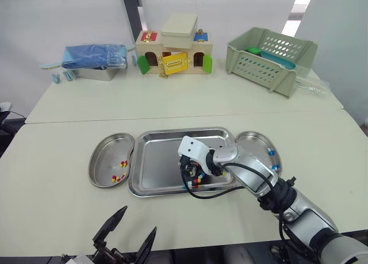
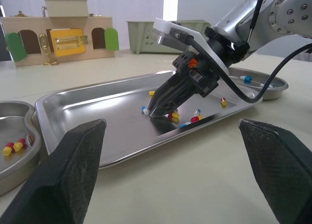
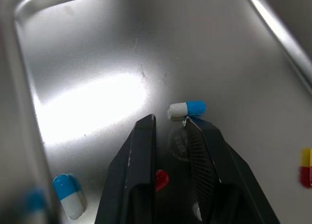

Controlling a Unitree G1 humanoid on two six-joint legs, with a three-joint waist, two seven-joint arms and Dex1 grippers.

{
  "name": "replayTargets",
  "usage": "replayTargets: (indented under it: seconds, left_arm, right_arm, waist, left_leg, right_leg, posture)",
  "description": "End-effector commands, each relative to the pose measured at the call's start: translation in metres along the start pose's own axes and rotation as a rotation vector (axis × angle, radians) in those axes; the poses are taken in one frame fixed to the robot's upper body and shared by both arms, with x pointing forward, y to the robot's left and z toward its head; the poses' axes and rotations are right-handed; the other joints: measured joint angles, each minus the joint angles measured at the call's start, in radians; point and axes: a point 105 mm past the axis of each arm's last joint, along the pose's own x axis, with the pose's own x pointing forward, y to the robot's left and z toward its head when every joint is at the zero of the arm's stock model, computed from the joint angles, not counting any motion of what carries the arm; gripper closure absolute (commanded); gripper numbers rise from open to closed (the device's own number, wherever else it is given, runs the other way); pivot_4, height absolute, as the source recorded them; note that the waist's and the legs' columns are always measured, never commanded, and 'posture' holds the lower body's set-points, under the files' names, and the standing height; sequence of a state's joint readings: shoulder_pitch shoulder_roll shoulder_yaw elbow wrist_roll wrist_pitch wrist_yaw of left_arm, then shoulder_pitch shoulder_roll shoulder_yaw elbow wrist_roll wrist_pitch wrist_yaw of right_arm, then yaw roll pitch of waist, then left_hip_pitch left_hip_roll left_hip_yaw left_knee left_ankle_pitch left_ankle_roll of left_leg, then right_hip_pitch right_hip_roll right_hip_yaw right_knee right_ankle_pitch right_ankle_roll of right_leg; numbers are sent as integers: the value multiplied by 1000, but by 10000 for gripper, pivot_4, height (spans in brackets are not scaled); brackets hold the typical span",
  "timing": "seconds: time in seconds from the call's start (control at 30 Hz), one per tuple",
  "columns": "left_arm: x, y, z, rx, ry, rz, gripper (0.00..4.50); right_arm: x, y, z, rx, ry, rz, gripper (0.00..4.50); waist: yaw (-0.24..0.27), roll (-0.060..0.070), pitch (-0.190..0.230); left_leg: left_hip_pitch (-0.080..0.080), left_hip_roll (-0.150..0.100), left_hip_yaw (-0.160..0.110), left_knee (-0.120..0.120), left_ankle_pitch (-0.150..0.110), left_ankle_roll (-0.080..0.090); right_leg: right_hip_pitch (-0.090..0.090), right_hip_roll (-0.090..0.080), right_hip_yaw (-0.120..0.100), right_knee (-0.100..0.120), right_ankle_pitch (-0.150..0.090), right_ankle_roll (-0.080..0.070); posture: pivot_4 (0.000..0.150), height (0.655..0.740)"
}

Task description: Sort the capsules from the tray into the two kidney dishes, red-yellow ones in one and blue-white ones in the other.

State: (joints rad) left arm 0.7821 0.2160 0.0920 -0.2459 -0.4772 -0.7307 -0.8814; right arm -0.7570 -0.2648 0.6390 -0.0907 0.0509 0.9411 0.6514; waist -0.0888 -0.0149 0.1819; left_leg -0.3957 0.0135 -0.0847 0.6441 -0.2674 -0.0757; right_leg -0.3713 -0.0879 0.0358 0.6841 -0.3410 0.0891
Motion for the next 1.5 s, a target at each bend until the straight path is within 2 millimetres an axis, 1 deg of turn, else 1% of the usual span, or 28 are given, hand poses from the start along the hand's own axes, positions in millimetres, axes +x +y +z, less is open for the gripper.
replayTargets:
  seconds: [0.03,0.1,0.2,0.33,0.5,0.77,0.97,1.07,1.13,1.2,1.3,1.33,1.5]
  left_arm:
    - [0,0,4,7,-11,6,0]
    - [0,1,4,8,-10,7,0]
    - [0,1,4,8,-6,9,0]
    - [0,2,4,9,-3,9,0]
    - [1,2,4,10,-1,9,0]
    - [2,4,4,15,-5,8,0]
    - [2,4,5,21,-3,14,0]
    - [2,4,5,22,0,18,0]
    - [1,5,5,23,2,17,0]
    - [1,5,5,25,3,18,0]
    - [1,5,5,27,5,17,0]
    - [1,5,4,27,6,17,0]
    - [1,5,4,27,8,17,0]
  right_arm:
    - [1,-1,0,26,-7,-8,34769]
    - [1,-1,1,28,-9,-12,34769]
    - [-2,0,5,-16,-23,2,34769]
    - [-6,-2,10,-19,-42,1,26847]
    - [-8,-7,20,10,-77,0,13873]
    - [3,-8,16,15,-66,6,13873]
    - [9,-10,9,-8,-47,-3,13873]
    - [10,-10,6,-15,-43,-8,19073]
    - [10,-9,6,-16,-42,-7,23991]
    - [11,-9,5,-18,-41,-6,30300]
    - [10,-8,5,-18,-39,-4,38149]
    - [10,-8,5,-17,-39,-2,39114]
    - [10,-7,5,-13,-42,3,39114]
  waist:
    - [0,0,0]
    - [0,0,0]
    - [0,-1,0]
    - [1,-1,0]
    - [2,-1,0]
    - [3,-1,0]
    - [3,-1,0]
    - [3,-1,-1]
    - [3,-1,-1]
    - [3,-1,-1]
    - [3,-1,-1]
    - [3,-1,-1]
    - [3,-1,-1]
  left_leg:
    - [0,0,0,0,0,0]
    - [1,0,1,1,0,0]
    - [1,0,1,1,0,0]
    - [2,0,1,1,0,0]
    - [1,0,1,1,0,0]
    - [1,0,1,1,0,0]
    - [2,0,1,1,0,0]
    - [2,0,1,1,0,0]
    - [2,0,1,1,0,0]
    - [2,0,1,1,0,0]
    - [2,0,1,1,0,0]
    - [2,0,1,1,0,0]
    - [2,0,1,1,0,0]
  right_leg:
    - [0,0,0,0,0,0]
    - [0,0,1,2,0,0]
    - [0,0,2,3,0,0]
    - [0,0,2,3,0,0]
    - [0,0,2,3,0,0]
    - [0,0,2,4,0,0]
    - [0,0,2,4,0,0]
    - [0,0,2,4,0,0]
    - [0,0,2,4,0,0]
    - [0,0,2,4,0,0]
    - [0,0,2,4,0,0]
    - [0,0,2,4,0,0]
    - [0,0,2,4,0,0]
  posture:
    - [1500,7400]
    - [1500,7400]
    - [1500,7400]
    - [1500,7400]
    - [1500,7400]
    - [1500,7400]
    - [1500,7400]
    - [1500,7400]
    - [1500,7400]
    - [1500,7400]
    - [1500,7400]
    - [1500,7400]
    - [1500,7400]
